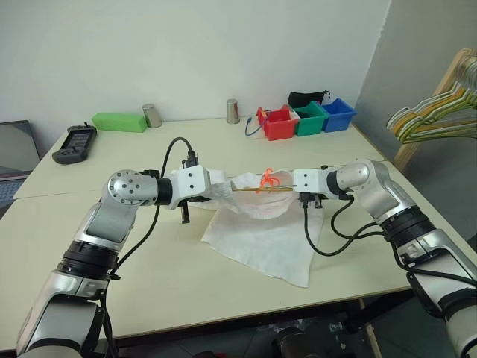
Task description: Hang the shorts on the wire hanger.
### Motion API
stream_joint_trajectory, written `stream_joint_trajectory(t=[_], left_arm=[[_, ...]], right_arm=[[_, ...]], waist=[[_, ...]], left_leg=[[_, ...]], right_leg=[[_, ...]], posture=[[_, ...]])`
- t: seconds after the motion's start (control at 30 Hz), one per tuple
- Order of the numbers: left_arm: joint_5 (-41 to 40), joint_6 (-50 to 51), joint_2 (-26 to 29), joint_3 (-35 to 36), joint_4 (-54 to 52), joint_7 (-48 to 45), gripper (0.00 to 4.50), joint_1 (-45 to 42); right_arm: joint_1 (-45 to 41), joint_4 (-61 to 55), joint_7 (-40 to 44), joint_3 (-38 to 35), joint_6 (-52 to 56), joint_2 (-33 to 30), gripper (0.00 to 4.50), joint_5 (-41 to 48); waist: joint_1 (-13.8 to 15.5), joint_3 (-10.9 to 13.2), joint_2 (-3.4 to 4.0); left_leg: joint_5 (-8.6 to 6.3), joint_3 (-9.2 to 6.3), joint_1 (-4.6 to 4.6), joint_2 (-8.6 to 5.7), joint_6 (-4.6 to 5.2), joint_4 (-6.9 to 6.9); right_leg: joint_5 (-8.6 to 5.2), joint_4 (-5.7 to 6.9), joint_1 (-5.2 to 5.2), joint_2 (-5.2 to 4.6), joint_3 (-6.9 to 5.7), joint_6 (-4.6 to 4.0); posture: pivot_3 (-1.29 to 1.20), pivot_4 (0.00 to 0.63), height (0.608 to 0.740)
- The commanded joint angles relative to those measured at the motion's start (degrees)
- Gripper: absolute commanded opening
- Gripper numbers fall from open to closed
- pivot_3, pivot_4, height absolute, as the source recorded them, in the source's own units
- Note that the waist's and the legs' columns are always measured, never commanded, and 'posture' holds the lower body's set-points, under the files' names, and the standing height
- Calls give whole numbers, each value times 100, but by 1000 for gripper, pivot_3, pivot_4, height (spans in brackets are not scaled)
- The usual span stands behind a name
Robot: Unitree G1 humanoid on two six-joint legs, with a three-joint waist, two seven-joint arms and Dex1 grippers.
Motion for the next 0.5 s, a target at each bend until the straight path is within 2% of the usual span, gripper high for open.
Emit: stream_joint_trajectory(t=[0.03,0.13,0.5], left_arm=[[-34,-108,108,203,-204,84,163,-10],[-48,-118,98,192,-189,94,163,-35],[-78,-124,50,181,-170,96,163,-97]], right_arm=[[-82,-383,159,-234,56,-118,2370,93],[-94,-341,-15,-208,99,-8,3130,-21],[-223,354,-359,-113,-129,254,3130,-267]], waist=[[8,0,0],[9,-1,-1],[21,-1,-1]], left_leg=[[0,0,0,0,0,0],[0,0,1,0,0,0],[0,1,4,-1,0,0]], right_leg=[[0,0,0,0,0,0],[0,0,1,0,0,0],[0,0,2,0,1,0]], posture=[[-47,0,740],[-47,0,740],[-49,0,740]])
